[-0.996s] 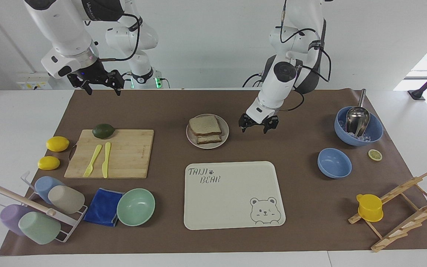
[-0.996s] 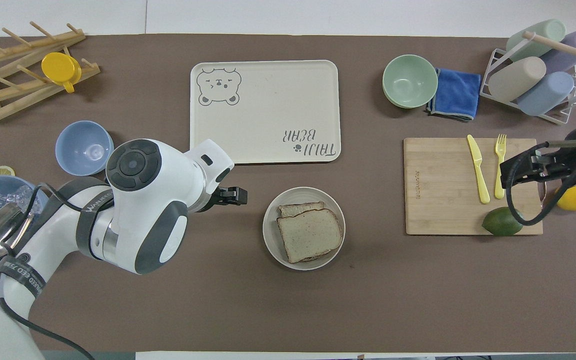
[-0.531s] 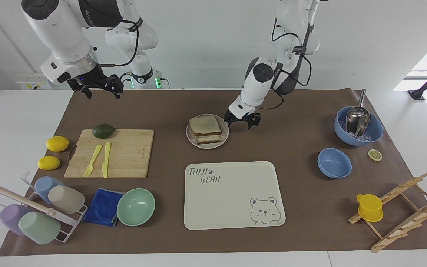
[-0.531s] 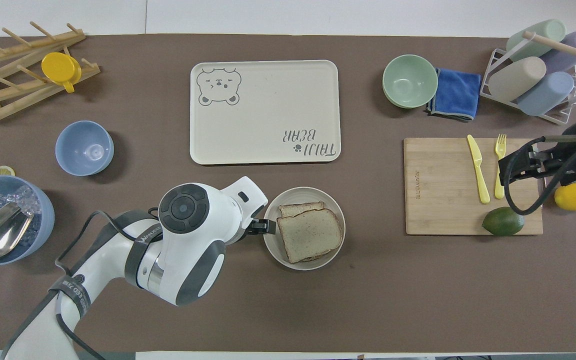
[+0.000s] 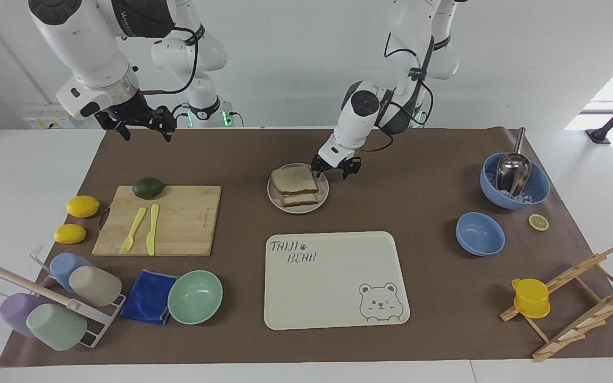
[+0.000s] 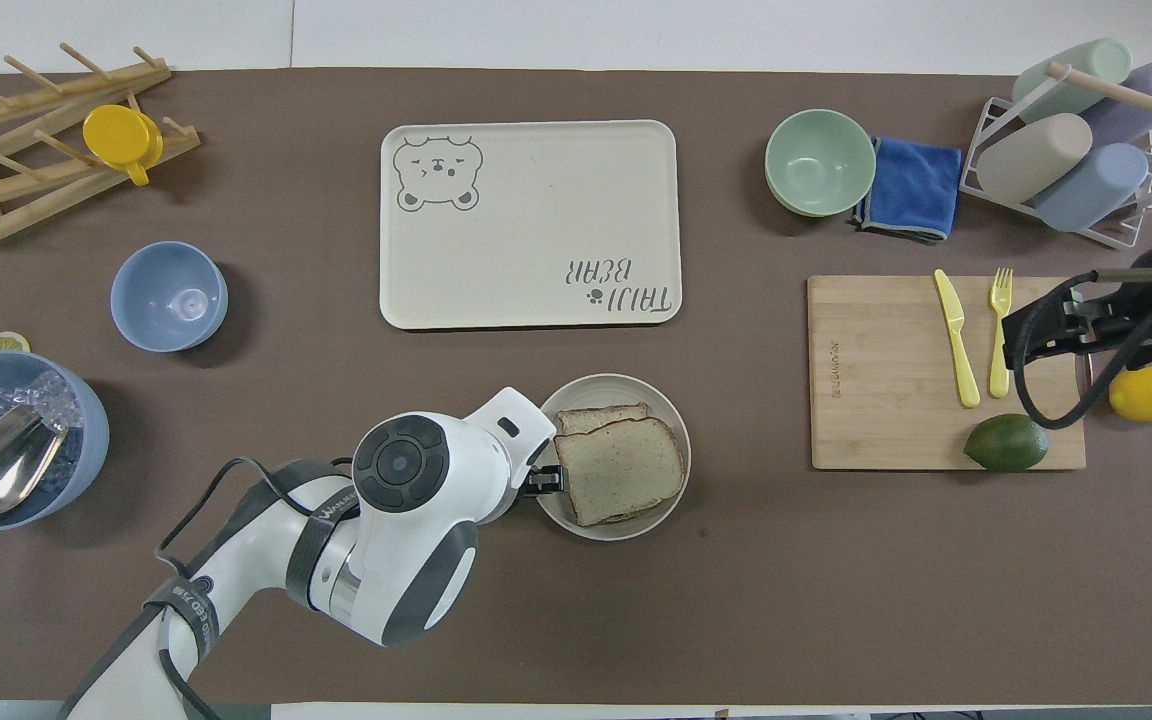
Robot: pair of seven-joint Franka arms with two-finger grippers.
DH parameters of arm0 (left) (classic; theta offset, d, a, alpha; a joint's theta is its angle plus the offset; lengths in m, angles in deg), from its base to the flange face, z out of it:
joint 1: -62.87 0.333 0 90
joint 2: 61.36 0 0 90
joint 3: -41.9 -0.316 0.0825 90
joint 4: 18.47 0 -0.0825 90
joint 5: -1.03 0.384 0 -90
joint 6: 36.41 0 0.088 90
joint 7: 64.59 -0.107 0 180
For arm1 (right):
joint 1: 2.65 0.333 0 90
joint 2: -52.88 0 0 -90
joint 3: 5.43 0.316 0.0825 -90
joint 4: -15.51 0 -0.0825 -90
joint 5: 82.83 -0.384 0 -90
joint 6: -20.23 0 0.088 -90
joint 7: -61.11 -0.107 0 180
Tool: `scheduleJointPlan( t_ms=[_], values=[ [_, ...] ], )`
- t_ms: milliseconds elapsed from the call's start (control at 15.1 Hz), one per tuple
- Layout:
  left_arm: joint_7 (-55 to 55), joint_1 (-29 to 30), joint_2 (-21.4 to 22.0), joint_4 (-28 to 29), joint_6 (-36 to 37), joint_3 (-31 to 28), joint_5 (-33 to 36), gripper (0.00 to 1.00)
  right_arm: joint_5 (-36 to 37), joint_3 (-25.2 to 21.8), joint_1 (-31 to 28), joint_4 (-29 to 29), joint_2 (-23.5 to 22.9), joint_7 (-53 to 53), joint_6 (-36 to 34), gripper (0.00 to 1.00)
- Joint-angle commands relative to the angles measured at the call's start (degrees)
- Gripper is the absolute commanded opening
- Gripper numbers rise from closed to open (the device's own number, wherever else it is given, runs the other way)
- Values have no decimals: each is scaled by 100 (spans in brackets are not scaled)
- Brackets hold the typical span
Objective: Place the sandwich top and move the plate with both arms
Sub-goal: 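Grasp the plate rim with the left gripper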
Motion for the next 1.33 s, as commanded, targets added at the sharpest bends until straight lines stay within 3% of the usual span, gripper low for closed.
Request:
scheduleJointPlan(
  t_ms=[0,597,863,1128,1261],
  values=[
    [113,-108,54,175,-274,-81,-314,65,-24,-15,-74,-30,10,104,-15,100],
    [474,-240,-157,166,-829,-81,-447,56,-86,-41,-39,-39,19,148,-24,100],
    [457,-232,-183,148,-837,-81,-447,35,-86,-6,-39,-39,36,148,-24,100],
    [439,-197,-183,131,-829,-81,-447,2,-86,-15,-57,-4,45,139,-24,100],
    [413,-161,-192,122,-820,-90,-447,0,-86,-15,-48,-4,45,139,-32,100]
  ],
)
